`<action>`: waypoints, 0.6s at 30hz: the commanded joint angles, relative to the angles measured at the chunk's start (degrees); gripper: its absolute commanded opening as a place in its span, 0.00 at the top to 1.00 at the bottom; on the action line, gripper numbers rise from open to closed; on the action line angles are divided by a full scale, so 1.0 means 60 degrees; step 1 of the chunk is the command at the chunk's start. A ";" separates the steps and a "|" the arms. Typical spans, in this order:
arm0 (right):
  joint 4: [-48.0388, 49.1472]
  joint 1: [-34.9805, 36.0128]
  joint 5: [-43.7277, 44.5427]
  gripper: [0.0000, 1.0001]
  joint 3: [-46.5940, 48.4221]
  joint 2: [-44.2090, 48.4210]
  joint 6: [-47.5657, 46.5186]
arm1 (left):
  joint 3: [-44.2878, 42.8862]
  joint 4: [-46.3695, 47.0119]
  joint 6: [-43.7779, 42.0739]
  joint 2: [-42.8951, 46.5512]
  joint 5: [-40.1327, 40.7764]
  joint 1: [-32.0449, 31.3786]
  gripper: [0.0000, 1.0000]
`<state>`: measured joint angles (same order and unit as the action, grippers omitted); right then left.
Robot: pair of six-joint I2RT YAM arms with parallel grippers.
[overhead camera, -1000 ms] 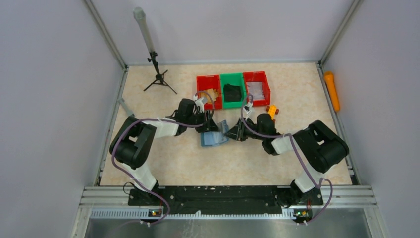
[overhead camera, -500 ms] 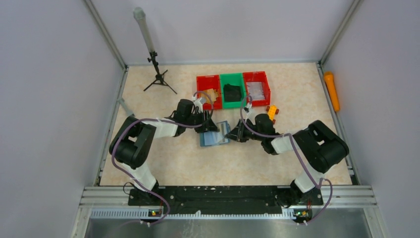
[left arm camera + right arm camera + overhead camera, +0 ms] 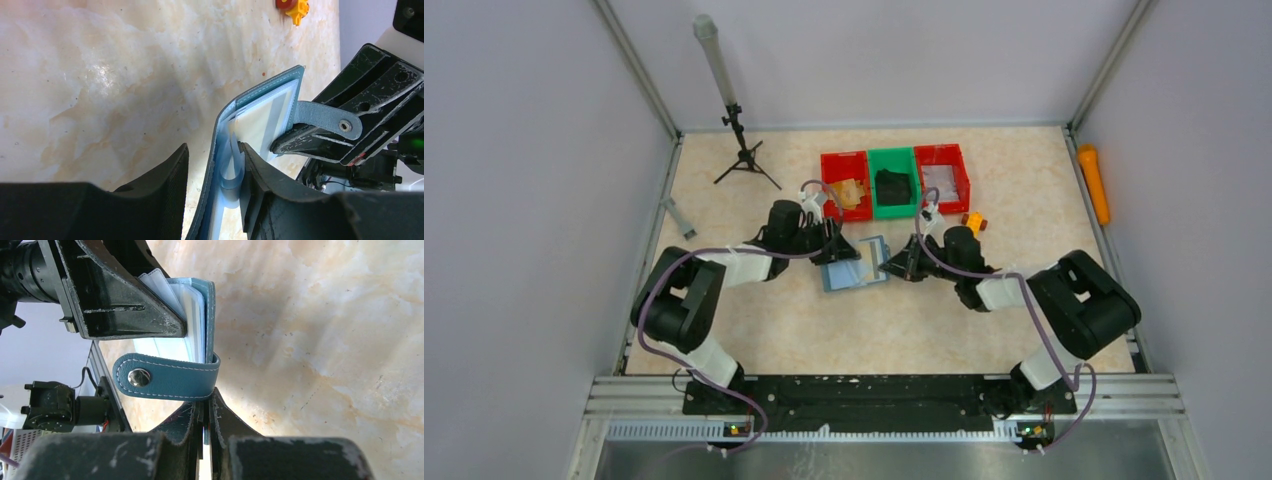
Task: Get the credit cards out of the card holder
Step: Remove the credit card from the card holder.
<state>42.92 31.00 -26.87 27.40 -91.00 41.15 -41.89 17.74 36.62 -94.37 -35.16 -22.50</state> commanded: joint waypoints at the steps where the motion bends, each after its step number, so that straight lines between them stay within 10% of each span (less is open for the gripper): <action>1: 0.0188 -0.0187 0.0613 1.00 -0.0107 0.0425 -0.0160 | 0.0170 0.0057 -0.0093 0.0484 0.0479 0.0251 0.67; 18: 0.0255 -0.0202 0.0424 1.00 -0.0041 0.0350 -0.0192 | 0.0445 0.0312 0.0012 0.0869 0.0604 0.0338 0.12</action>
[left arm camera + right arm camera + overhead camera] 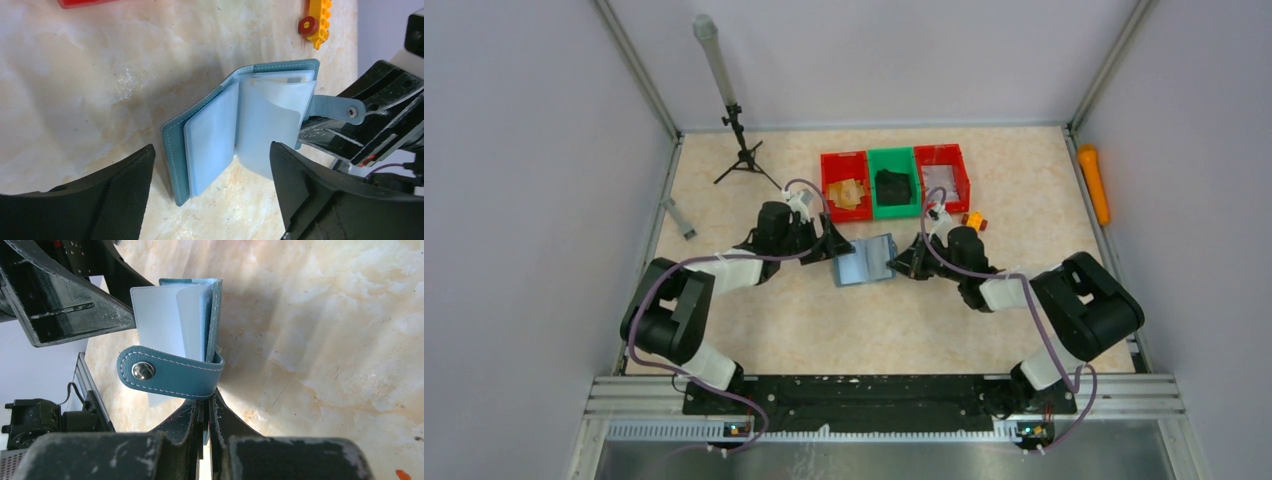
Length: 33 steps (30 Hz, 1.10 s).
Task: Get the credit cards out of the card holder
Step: Remove the credit card from the card holder.
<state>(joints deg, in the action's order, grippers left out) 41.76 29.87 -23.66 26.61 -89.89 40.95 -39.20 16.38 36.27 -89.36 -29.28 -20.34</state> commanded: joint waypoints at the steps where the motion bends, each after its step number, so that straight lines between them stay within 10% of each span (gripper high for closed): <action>1: 0.0418 -0.0012 -0.0114 1.00 0.0113 0.0157 -0.0167 | 0.0031 0.0688 0.0101 -0.0001 -0.0503 -0.0043 0.08; 21: -0.0032 0.0782 -0.0190 0.96 0.0655 -0.0044 -0.0785 | -0.1127 0.0923 -0.0186 -0.1369 -0.1854 -0.1476 0.02; 33: -0.0337 0.1013 0.0007 0.99 0.0810 -0.0026 -0.1041 | -0.1438 -0.0086 -0.0603 -0.1441 -0.1152 -0.1547 0.29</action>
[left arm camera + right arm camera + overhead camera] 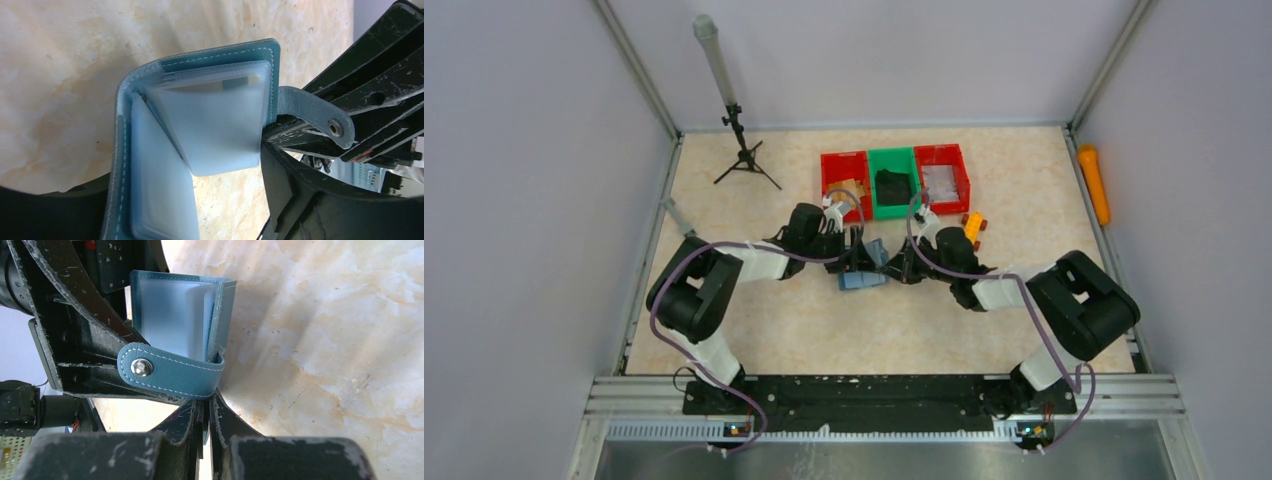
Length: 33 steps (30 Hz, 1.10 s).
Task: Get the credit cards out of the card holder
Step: Remove the credit card from the card holder.
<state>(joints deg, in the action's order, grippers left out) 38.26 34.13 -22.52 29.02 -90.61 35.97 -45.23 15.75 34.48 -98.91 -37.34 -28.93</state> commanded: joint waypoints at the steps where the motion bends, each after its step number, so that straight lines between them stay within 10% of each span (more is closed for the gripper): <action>1: 0.0224 0.0303 -0.0140 1.00 0.0412 0.0108 -0.0219 | -0.0441 -0.0005 -0.0322 0.0189 0.0220 -0.0115 0.31; 19: -0.0925 0.0376 0.1421 1.00 0.0350 0.0892 -0.0726 | -0.0770 -0.2556 -0.1172 0.0937 0.3787 -0.0115 0.33; 33: -0.1515 0.0376 0.2473 1.00 0.0272 0.1340 -0.0824 | -0.0722 -0.2514 -0.0625 0.0449 0.2723 0.0689 0.35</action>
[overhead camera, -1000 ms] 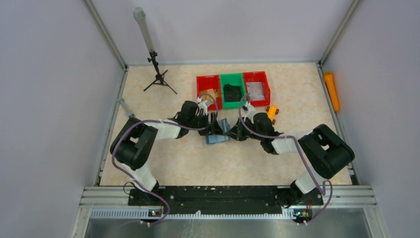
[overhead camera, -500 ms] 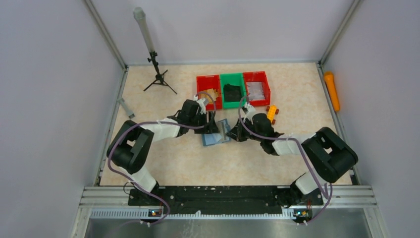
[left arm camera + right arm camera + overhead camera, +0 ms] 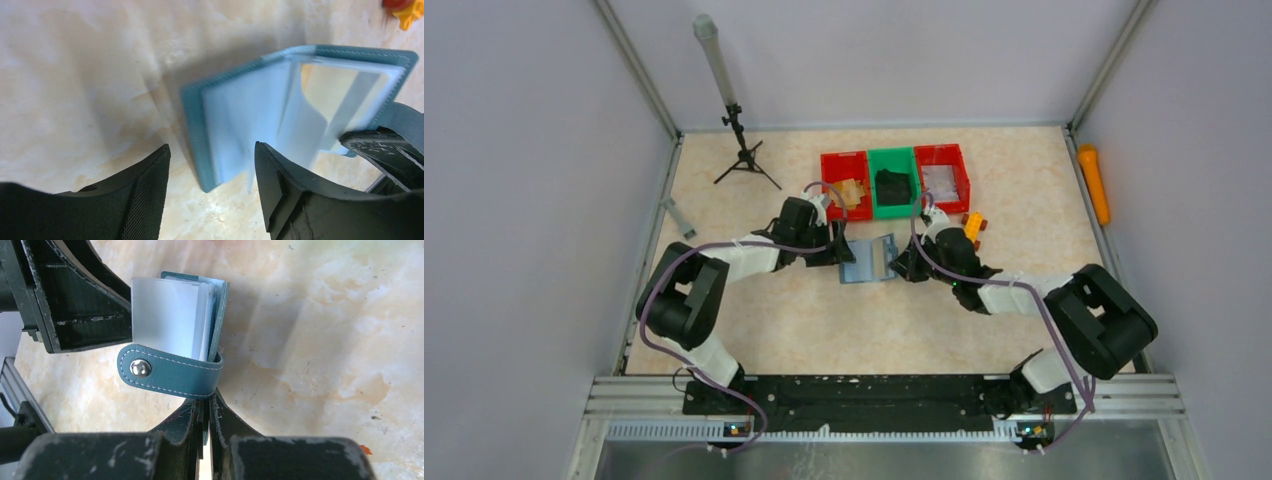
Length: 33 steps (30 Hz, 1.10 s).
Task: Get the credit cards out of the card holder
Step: Remove the credit card from the card holder.
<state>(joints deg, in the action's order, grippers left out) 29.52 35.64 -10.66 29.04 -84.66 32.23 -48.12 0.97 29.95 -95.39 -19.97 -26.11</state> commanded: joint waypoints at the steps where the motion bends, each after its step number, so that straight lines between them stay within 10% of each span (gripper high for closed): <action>1: -0.0093 0.0123 0.0554 1.00 0.0272 0.0344 -0.0223 | -0.0264 -0.0108 0.0103 -0.0109 -0.0078 0.0231 0.35; 9: 0.0017 0.0124 0.0586 1.00 0.0247 0.0266 -0.0244 | -0.0198 -0.0502 0.0054 0.0309 0.0284 0.0293 0.27; 15: 0.0091 0.0125 0.0455 1.00 0.0273 0.0157 -0.0302 | 0.1068 0.2118 0.0485 0.1366 -0.1274 0.0308 0.02; 33: 0.0439 0.0125 0.0005 1.00 0.0273 -0.0111 -0.0162 | 0.0675 0.1861 0.0583 0.0336 -0.1284 0.0397 0.02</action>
<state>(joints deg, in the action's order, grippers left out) 29.23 35.64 -9.47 29.04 -84.51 31.66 -40.77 14.46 34.54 -90.13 -27.57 -23.97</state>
